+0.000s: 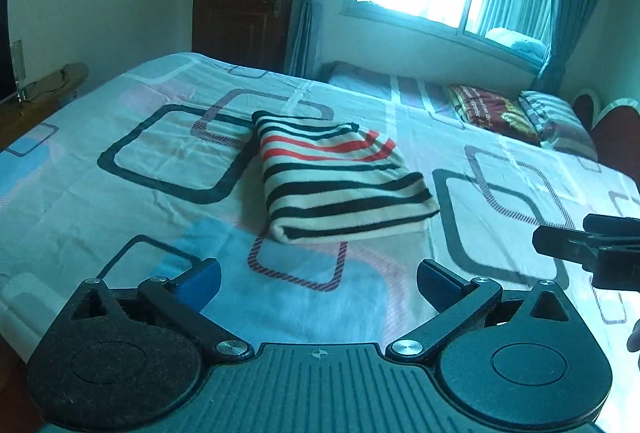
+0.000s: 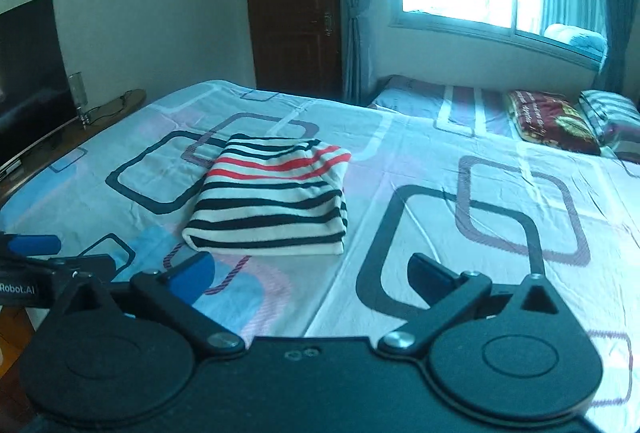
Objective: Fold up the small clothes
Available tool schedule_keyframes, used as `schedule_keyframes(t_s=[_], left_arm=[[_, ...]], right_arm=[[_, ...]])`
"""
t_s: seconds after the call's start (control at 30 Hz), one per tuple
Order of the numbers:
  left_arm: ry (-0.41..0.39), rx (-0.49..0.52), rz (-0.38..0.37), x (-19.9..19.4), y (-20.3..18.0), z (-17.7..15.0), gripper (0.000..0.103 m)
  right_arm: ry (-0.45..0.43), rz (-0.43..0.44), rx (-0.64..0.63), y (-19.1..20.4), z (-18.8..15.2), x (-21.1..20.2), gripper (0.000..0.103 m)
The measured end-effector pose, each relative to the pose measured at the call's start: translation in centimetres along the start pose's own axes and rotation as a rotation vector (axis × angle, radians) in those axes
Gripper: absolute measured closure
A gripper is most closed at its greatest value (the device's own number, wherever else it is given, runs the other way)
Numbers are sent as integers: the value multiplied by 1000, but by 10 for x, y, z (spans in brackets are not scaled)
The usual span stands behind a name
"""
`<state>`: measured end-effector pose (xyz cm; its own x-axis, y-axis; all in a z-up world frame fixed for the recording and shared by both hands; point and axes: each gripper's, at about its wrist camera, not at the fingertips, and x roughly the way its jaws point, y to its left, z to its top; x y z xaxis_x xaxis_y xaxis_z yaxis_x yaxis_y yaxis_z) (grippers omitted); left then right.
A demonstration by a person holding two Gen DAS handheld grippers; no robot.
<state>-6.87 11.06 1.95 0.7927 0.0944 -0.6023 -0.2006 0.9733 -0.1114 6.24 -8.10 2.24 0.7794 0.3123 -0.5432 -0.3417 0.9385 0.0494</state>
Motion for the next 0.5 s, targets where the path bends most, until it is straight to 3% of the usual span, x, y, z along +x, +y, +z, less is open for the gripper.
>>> schedule_keyframes(t_s=[0.5], left_arm=[[-31, 58, -1, -11, -4, 2, 0]], right_arm=[[-7, -22, 26, 4, -7, -10, 1]])
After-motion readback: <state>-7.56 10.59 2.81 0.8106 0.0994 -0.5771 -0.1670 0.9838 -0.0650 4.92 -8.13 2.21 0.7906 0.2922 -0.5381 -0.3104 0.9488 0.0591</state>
